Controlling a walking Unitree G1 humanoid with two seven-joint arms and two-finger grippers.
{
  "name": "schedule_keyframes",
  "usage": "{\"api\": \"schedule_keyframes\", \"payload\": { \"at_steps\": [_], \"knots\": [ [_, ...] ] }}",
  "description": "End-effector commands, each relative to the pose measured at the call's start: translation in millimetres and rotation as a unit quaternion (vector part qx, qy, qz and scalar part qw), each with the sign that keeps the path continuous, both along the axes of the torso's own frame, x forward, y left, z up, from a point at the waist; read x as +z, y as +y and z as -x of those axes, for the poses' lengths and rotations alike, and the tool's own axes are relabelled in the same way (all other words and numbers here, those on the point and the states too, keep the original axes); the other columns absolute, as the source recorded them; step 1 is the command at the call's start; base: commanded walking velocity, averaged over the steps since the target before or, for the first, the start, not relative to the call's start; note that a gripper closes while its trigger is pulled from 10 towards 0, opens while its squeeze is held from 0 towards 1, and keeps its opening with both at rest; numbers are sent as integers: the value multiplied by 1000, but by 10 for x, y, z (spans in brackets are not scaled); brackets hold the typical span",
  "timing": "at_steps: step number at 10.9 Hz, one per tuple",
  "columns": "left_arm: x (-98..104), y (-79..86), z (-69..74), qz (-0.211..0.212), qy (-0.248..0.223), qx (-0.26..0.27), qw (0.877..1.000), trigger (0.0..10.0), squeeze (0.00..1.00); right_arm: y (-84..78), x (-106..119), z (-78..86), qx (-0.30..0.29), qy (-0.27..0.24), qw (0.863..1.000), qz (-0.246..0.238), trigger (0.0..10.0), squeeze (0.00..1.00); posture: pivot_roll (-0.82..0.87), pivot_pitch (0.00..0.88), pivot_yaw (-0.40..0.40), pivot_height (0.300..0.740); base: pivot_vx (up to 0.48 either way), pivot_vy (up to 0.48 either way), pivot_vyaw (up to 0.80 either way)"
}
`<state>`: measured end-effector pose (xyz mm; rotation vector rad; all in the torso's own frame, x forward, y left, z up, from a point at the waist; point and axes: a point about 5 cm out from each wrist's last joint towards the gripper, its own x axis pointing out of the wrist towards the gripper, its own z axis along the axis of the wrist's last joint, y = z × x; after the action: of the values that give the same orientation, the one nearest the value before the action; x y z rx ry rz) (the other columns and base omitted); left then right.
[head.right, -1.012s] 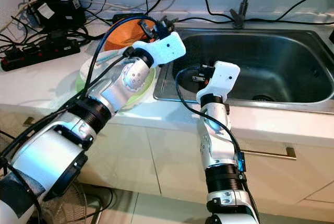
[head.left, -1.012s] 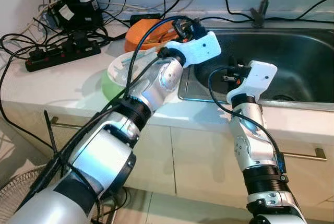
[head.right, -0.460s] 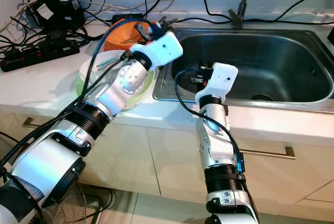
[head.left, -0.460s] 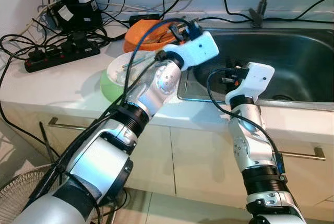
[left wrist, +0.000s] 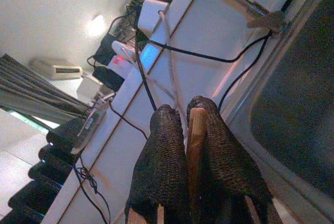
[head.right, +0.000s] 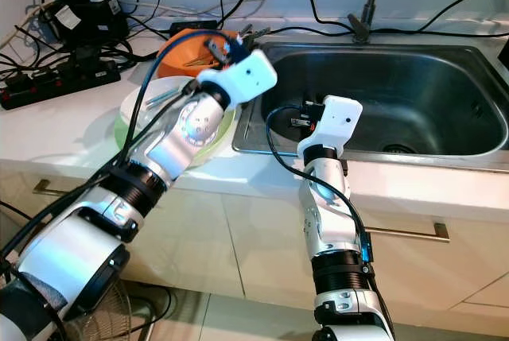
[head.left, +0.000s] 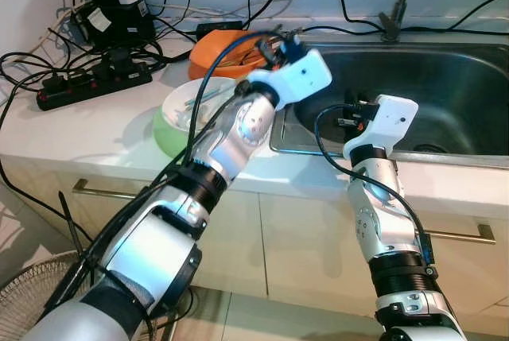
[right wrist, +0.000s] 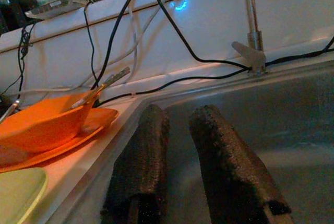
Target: Kitchen organization
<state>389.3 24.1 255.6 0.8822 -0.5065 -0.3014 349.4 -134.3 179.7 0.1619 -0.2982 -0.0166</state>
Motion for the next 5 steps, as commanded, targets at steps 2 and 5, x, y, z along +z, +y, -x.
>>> {"api": "schedule_keyframes", "payload": {
  "at_steps": [2,5],
  "knots": [
    [-106,83,-20,-3,23,14,1000,10000,0,49,4,-7,10,-1,1000,5,10000,0,15,26,100,740,0,0,0],
    [-99,87,-15,10,27,15,999,10000,1000,49,1,-6,10,0,1000,6,10000,0,15,27,99,740,0,0,0]
  ]
}}
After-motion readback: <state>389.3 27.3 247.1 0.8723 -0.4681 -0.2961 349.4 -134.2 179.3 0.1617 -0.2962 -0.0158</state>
